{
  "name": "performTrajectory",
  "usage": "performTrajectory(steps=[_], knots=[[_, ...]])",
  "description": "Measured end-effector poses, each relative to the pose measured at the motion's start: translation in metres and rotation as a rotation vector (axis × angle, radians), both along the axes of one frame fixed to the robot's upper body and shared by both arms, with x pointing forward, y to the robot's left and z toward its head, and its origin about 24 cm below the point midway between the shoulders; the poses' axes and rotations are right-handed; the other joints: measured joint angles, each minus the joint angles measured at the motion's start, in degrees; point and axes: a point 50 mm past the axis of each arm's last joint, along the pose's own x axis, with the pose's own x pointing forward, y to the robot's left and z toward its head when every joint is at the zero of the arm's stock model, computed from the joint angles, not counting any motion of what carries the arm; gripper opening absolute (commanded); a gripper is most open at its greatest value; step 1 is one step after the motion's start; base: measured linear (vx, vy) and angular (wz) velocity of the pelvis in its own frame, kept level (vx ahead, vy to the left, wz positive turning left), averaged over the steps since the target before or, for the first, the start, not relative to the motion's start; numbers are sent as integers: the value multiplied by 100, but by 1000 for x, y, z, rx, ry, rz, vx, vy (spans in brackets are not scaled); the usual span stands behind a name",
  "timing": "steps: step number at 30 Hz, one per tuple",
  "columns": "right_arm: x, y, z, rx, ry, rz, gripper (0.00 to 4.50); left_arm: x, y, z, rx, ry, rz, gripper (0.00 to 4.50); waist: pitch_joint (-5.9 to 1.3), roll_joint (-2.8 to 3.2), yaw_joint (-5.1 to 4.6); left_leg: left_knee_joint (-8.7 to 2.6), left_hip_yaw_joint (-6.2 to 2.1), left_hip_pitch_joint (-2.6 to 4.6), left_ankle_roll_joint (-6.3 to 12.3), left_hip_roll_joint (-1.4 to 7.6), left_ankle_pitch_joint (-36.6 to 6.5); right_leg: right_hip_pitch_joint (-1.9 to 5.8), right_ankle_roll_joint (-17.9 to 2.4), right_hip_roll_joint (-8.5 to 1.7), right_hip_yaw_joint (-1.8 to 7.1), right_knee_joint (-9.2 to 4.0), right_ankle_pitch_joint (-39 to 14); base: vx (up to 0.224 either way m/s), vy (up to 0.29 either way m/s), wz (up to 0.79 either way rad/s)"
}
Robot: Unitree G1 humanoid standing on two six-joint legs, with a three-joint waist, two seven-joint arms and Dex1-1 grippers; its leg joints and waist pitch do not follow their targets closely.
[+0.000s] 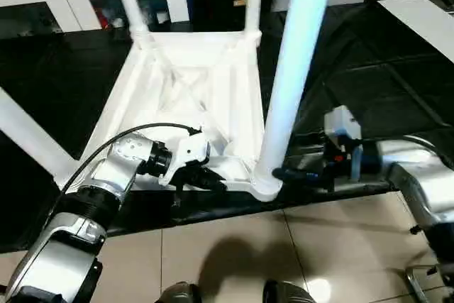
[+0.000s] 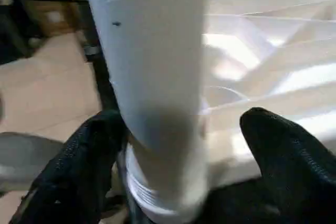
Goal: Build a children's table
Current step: Rotate leg to tighten
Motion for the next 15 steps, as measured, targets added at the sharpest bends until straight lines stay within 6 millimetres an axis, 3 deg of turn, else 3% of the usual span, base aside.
performTrajectory(steps=[15], knots=[[8, 8, -7, 9, 62, 101, 254, 0, -1, 0, 6, -12, -13, 0, -9, -17, 27, 11, 5, -4, 0, 1, 0, 2, -7, -4, 3, 4, 4, 0, 0, 0]])
